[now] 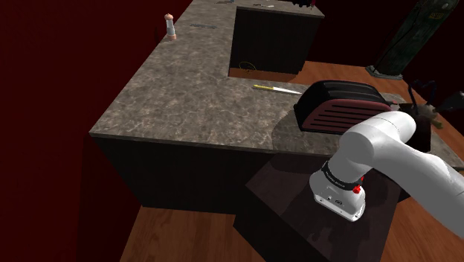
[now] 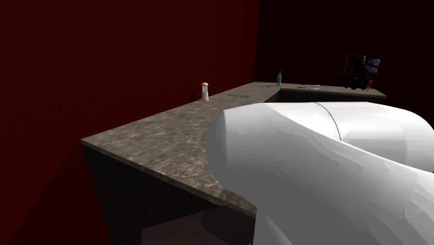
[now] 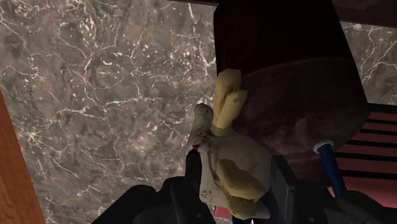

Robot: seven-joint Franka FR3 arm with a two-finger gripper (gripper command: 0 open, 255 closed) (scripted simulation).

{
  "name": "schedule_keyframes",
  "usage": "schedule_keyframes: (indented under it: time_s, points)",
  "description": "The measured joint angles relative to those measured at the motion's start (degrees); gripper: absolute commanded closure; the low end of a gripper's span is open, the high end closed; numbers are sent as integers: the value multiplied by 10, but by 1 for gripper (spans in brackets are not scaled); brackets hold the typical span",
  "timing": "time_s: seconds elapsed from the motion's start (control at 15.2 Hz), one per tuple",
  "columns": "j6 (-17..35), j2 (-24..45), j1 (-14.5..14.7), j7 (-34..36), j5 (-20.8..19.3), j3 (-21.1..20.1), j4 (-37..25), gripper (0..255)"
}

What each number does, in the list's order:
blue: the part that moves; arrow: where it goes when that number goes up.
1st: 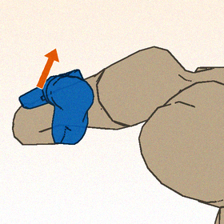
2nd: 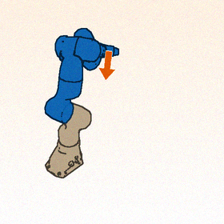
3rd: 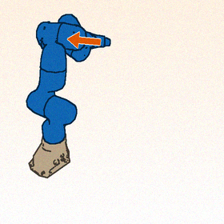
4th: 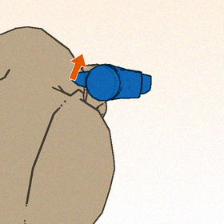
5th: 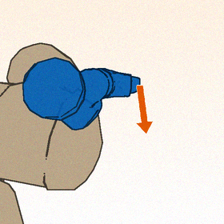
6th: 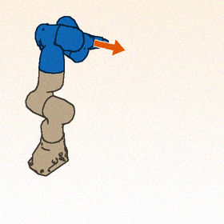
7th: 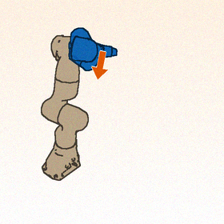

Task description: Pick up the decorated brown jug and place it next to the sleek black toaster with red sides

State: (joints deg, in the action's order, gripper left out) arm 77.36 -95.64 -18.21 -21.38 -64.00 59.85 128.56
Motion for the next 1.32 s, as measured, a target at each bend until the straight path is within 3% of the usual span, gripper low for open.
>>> schedule_keyframes:
  time_s: [1.32]
  points:
    - [57,-60,-58,-22,-101,110,72,255]
